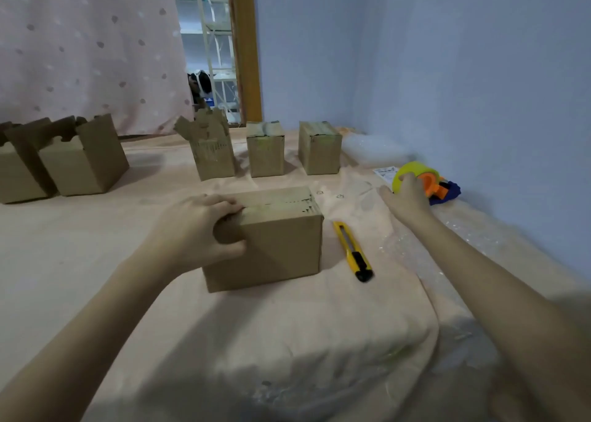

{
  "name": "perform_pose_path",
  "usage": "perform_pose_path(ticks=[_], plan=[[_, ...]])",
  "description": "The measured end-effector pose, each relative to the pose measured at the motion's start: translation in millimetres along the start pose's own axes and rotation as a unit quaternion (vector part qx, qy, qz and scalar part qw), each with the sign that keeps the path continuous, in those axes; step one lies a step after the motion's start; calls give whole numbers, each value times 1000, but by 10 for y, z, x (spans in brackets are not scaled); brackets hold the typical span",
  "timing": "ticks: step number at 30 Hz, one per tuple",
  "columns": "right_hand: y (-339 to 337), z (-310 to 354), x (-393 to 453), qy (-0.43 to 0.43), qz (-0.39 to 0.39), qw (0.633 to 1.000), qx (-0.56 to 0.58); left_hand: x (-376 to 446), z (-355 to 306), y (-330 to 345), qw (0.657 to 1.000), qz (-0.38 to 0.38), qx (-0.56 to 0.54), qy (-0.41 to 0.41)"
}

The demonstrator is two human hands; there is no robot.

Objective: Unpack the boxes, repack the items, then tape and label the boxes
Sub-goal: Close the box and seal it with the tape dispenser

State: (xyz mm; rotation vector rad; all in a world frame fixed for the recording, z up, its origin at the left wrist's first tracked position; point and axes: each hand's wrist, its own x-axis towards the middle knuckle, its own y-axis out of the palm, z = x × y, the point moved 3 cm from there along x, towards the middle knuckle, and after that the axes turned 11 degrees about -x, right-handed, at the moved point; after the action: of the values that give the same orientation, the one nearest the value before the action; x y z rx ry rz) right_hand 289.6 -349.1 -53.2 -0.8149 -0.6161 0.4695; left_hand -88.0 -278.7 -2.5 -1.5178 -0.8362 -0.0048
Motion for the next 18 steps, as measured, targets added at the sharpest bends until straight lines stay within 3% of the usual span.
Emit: perform_pose_path(ticks=[6, 11, 18], plan=[[61, -407, 467, 122, -24, 992, 17, 99, -82, 93, 997, -70, 11, 20], [158, -407, 547, 145, 4, 987, 70, 30, -68, 126, 994, -105, -6, 37], [166, -353, 486, 164, 10, 985, 57, 5, -65, 143, 992, -121, -23, 32]])
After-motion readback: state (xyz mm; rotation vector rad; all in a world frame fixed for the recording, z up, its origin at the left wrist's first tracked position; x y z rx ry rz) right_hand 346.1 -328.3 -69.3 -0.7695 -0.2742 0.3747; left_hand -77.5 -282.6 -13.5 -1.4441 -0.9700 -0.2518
